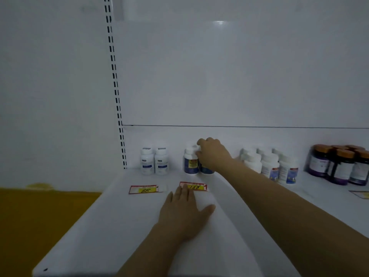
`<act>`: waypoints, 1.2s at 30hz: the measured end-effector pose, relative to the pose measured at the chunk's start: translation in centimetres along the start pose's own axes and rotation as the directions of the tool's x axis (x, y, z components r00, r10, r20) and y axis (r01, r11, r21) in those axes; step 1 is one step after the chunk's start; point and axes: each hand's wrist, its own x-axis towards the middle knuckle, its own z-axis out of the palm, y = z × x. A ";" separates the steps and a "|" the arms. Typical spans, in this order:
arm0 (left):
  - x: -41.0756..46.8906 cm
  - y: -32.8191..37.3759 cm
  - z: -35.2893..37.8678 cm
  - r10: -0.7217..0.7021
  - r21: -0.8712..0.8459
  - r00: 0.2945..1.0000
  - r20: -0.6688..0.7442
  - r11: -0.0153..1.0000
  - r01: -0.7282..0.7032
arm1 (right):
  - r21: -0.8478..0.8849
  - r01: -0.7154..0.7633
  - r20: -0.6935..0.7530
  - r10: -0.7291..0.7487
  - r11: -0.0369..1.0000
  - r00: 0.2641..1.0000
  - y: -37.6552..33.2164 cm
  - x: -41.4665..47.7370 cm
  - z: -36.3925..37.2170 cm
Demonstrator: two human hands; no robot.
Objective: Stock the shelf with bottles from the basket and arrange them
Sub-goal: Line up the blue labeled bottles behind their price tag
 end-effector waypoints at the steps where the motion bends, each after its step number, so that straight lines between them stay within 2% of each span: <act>1: 0.1 0.0 0.0 -0.001 0.006 1.000 0.001 1.000 0.001 | -0.025 0.010 0.011 -0.010 1.000 1.000 -0.3 0.7 0.6; 4: 0.2 0.1 -0.1 -0.009 0.015 1.000 0.014 1.000 0.008 | -0.120 0.025 0.038 -0.020 0.993 0.999 -1.3 2.2 2.3; 7: -0.1 0.2 -0.2 0.000 0.008 1.000 0.024 1.000 0.000 | -0.172 0.004 -0.002 -0.004 0.985 1.000 -1.8 2.9 3.6; 11: -0.2 0.1 -0.2 0.007 -0.055 1.000 0.005 0.998 -0.007 | -0.157 -0.019 -0.046 0.012 0.987 0.999 -2.1 3.2 4.2; 17: 0.0 -0.3 -0.1 -0.018 -0.080 1.000 -0.023 0.997 0.016 | -0.111 0.028 -0.076 -0.037 0.993 0.996 -2.1 2.9 2.6; 20: -0.3 -0.1 -0.7 -0.010 -0.083 0.996 -0.088 0.997 0.003 | 0.015 0.045 -0.091 -0.043 0.999 0.995 -1.8 2.4 0.6; 22: -0.1 0.1 -1.7 -0.012 -0.085 0.991 -0.131 0.996 0.001 | 0.186 0.044 -0.075 -0.031 0.982 0.997 -1.5 1.9 -1.2; 24: 0.6 0.1 -3.1 -0.064 -0.203 0.977 -0.203 0.979 0.022 | 0.387 0.044 -0.075 -0.016 0.921 0.997 -1.0 1.5 -2.9; 26: 1.2 0.1 -4.8 -0.121 -0.364 0.952 -0.280 0.931 0.011 | 0.494 0.068 -0.118 -0.010 0.867 0.993 -0.3 1.0 -4.1; 28: 1.9 0.3 -6.1 -0.152 -0.485 0.947 -0.282 0.875 -0.004 | 0.566 0.093 -0.158 -0.003 0.819 0.987 0.3 0.2 -5.0; 32: 3.7 0.7 -6.4 -0.123 -0.693 0.971 -0.203 0.719 -0.054 | 0.720 0.087 -0.157 0.040 0.689 0.987 1.6 -1.5 -5.0; 34: 4.3 0.9 -5.7 -0.085 -0.730 0.976 -0.203 0.677 -0.093 | 0.767 0.074 -0.142 0.056 0.637 0.988 2.0 -1.9 -3.9; 36: 4.5 1.0 -5.1 -0.050 -0.750 0.973 -0.225 0.647 -0.140 | 0.776 0.060 -0.135 0.071 0.628 0.988 2.1 -2.1 -2.6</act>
